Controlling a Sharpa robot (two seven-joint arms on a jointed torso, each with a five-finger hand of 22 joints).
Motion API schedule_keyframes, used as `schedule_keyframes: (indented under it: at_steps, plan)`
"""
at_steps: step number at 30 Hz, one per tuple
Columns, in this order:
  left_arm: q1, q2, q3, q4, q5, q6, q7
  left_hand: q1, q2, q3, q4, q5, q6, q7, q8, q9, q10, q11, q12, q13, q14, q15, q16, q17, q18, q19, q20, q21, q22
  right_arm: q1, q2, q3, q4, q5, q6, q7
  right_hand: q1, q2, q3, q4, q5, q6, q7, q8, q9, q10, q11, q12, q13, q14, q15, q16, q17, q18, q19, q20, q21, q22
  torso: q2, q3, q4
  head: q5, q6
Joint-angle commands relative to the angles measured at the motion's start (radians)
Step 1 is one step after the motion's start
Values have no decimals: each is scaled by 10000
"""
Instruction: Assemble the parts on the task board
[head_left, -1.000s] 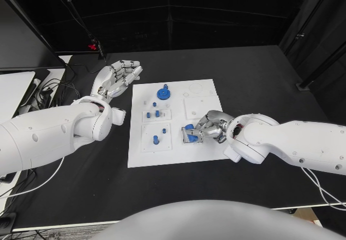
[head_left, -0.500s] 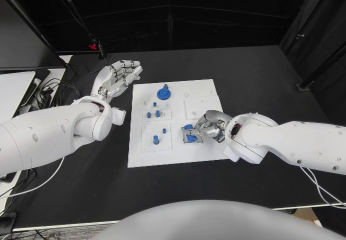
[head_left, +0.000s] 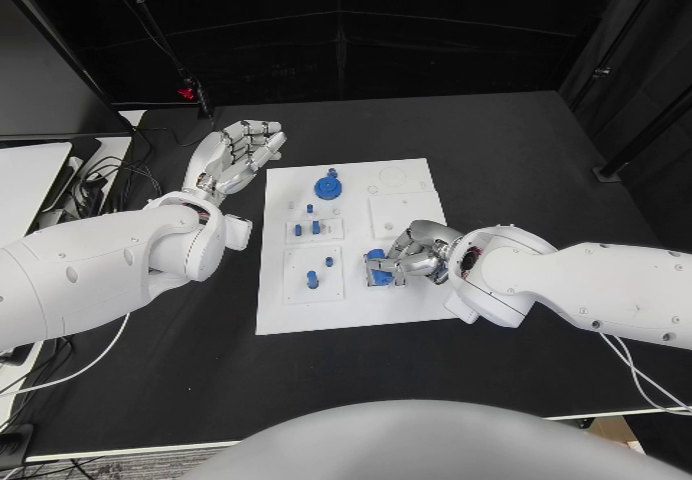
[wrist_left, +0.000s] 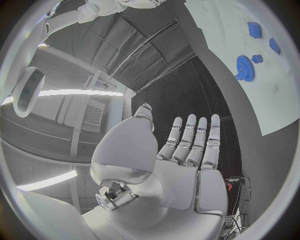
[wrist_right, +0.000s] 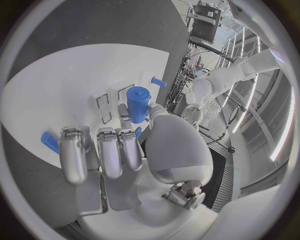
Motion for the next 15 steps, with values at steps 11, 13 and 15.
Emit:
schedule_keyframes:
  at_steps: [11,13,15]
  plan:
    - [14,4,10,9,7,78,520,-36,100,-45,-1,42,-53,1343,57,-8,-79,24,33,-14,-82,3,37,-9,-155,35,1,56,-8,-12,28,-22,-34,-287,348,-317,-273,14,-332,6,-211,-85,39,-30,48,1040,48,25,2632,1041,-26,25,2634,-149,1043,-33,33,2634,-1,4,2,-4,0]
    - [14,4,10,5,7,78,519,-36,100,-45,-1,42,-53,1343,57,-8,-79,24,33,-14,-82,3,37,-9,-155,35,1,56,-8,-12,32,-22,-32,-291,324,-308,-273,26,-335,5,-212,-82,38,-26,51,1040,47,25,2632,1041,-26,25,2634,-149,1043,-32,33,2634,-5,3,-1,-4,0]
    - [14,2,10,5,7,78,518,-36,100,-45,-1,42,-53,1343,57,-8,-79,24,33,-14,-82,3,37,-9,-155,35,1,56,-8,-12,27,-22,-21,-292,267,-272,-267,80,-346,-1,-212,-59,28,-5,65,1040,42,25,2632,1041,-24,25,2634,-149,1043,-30,33,2634,-5,4,1,-12,0]
